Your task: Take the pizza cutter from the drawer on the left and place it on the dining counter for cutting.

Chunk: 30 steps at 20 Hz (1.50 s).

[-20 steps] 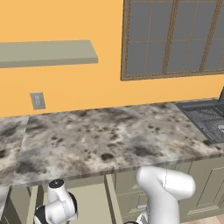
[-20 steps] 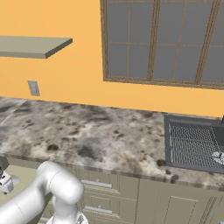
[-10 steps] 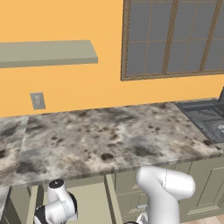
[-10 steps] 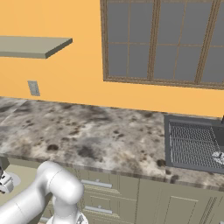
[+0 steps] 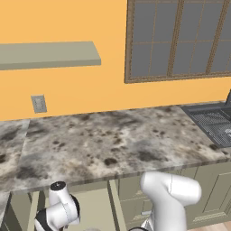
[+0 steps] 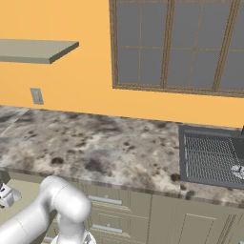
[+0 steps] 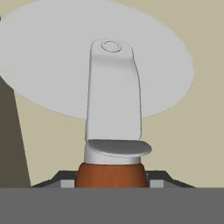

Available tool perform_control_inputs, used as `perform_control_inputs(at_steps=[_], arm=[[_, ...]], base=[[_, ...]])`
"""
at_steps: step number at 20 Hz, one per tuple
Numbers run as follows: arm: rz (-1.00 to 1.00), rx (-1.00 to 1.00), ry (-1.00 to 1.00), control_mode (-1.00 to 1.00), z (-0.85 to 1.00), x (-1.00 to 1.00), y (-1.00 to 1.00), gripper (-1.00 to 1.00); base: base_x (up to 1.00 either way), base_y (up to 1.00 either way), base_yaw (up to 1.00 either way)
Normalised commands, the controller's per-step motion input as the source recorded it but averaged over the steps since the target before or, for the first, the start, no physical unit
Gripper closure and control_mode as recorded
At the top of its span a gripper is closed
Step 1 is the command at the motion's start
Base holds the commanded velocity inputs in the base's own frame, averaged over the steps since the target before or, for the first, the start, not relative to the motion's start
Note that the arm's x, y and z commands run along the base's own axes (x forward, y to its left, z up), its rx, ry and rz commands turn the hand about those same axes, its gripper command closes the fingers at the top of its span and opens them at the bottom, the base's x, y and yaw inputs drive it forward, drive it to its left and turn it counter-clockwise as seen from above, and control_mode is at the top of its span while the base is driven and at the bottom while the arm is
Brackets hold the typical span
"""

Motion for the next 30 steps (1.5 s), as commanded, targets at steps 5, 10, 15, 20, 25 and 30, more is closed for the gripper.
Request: perform_control_inputs(at_steps=[5, 10, 15, 20, 25, 30], arm=[[0.0, 0.0, 0.0, -1.0, 0.51, -0.01, -0.07, 1.0], [0.0, 0.0, 0.0, -1.0, 0.44, -0.11, -0.27, 1.0], [-0.01, 0.0, -0.01, -1.0, 0.46, -0.32, -0.32, 1.0], [0.0, -0.03, -0.05, -1.0, 0.49, -0.66, -0.2, 1.0], [0.0, -0.02, -0.08, -1.0, 0.69, -0.56, -0.12, 1.0], [0.0, 0.0, -0.09, -1.0, 0.92, -0.19, -0.08, 1.0]], base=[[0.0, 0.0, 0.0], [0.0, 0.0, 0.0], [0.0, 0.0, 0.0], [0.0, 0.0, 0.0], [0.0, 0.0, 0.0], [0.0, 0.0, 0.0]])
